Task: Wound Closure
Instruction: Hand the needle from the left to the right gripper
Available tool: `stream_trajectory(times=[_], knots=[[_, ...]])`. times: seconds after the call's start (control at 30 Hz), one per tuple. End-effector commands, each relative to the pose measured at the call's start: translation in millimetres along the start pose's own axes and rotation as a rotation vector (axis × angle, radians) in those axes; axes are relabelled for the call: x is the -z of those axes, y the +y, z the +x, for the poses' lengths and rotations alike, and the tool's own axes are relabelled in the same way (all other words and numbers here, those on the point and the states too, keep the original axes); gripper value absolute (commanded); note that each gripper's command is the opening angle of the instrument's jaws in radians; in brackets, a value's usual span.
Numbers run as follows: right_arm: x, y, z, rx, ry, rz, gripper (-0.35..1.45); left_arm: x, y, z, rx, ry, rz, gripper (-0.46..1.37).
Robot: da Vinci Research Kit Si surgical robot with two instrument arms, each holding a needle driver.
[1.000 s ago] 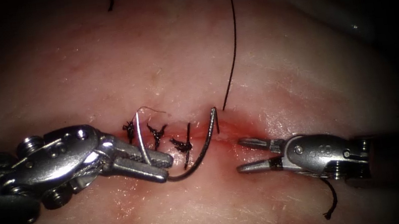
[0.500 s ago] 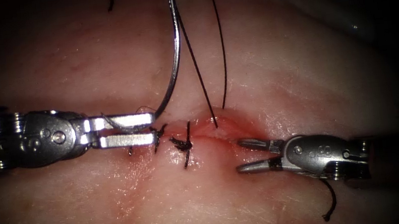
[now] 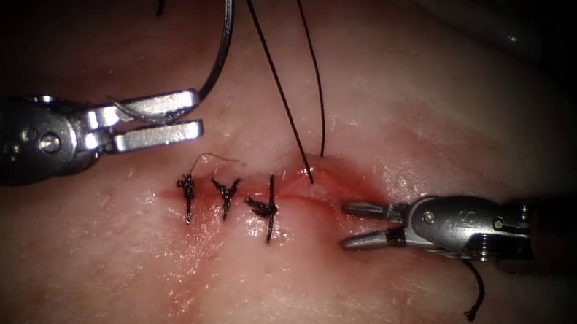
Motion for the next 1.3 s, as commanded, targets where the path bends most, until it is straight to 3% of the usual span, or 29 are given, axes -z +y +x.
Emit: stream_trajectory(times=[0.03,0.13,0.27,0.67,0.9,0.97,1.1,1.3], knots=[[0.0,0.0,0.0,-0.002,0.0,0.0,0.32,0.0,-0.1,-0.1,-0.009,-0.005,0.002,-0.35],[0.1,0.0,0.2,-0.003,0.0,0.001,0.32,0.0,0.1,-0.5,-0.012,-0.01,0.008,-0.35],[0.3,0.2,0.7,-0.008,0.004,0.0,0.44,0.2,0.6,-1.7,-0.021,-0.015,0.005,-0.35],[1.6,0.7,3.8,-0.031,0.031,-0.004,0.44,2.6,4.5,-8.7,0.007,-0.039,-0.005,-0.35],[3.2,1.5,7.5,-0.072,0.068,-0.014,0.71,2.9,5.9,-10.2,-0.008,-0.053,0.002,-0.35],[4.0,1.8,9.3,-0.115,0.08,-0.015,0.73,2.9,6.5,-10.5,-0.014,-0.055,0.001,-0.35],[4.8,2.0,11.0,-0.169,0.115,-0.026,0.71,2.8,7.0,-10.8,-0.019,-0.055,0.004,-0.35],[5.9,2.6,13.5,-0.291,0.164,-0.04,0.83,2.8,7.5,-11.4,-0.02,-0.064,0.003,-0.35]])
